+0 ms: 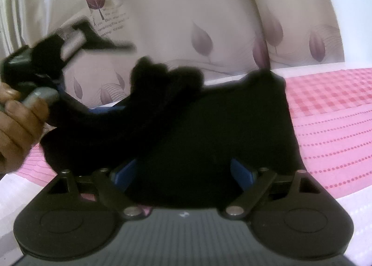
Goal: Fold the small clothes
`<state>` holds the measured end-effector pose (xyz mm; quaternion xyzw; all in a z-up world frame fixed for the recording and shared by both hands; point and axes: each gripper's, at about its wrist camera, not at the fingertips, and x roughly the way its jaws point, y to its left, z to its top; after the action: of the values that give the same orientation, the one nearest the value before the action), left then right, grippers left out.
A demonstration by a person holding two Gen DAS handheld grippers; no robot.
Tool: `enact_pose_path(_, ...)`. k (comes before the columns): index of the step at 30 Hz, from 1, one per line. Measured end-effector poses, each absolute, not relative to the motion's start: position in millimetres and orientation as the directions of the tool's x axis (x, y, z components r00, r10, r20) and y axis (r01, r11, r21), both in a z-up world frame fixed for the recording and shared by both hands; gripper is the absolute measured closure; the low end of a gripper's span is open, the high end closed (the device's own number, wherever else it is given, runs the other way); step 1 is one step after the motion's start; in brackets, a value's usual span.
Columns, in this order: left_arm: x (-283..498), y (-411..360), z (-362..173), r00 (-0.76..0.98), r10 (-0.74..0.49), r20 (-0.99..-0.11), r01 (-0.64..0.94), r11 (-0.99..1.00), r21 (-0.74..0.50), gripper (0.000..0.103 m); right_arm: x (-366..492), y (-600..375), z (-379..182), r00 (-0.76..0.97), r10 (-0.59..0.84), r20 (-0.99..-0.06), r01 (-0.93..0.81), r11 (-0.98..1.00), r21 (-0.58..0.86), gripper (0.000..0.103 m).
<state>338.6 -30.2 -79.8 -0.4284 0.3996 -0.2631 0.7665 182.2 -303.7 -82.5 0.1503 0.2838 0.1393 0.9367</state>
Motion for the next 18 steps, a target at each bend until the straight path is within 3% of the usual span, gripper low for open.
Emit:
enact_pose_path(4, 314, -1, -62, 0.621, -0.711, -0.33, 0.204, 0.552, -0.808, 0.004, 172, -314, -81, 0.828, 0.386, -0.407, -0.204, 0.883, 0.423, 0.015)
enact_pose_path(7, 275, 20, -72, 0.753, -0.573, -0.324, 0.273, 0.719, -0.638, 0.001, 171, -329, -76, 0.824, 0.471, -0.314, -0.231, 0.787, 0.572, 0.015)
enact_pose_path(9, 261, 24, -89, 0.755, -0.561, -0.339, 0.304, 0.758, -0.577, 0.002, 184, -329, -68, 0.809, 0.509, -0.295, -0.239, 0.743, 0.625, 0.015)
enact_pose_path(13, 240, 13, -127, 0.731, -0.597, -0.33, 0.355, 0.746, -0.563, 0.002, 239, -328, -66, 0.737, 0.599, -0.314, -0.183, 0.623, 0.761, 0.015)
enact_pose_path(17, 229, 7, -128, 0.718, -0.654, -0.237, 0.476, 0.711, -0.517, 0.0, 286, -320, -69, 0.702, 0.592, -0.396, -0.096, 0.63, 0.771, 0.013)
enact_pose_path(18, 230, 5, -128, 0.71, -0.657, -0.254, 0.476, 0.714, -0.513, 0.0, 294, -315, -69, 0.694, 0.596, -0.404, -0.098, 0.635, 0.767, 0.013)
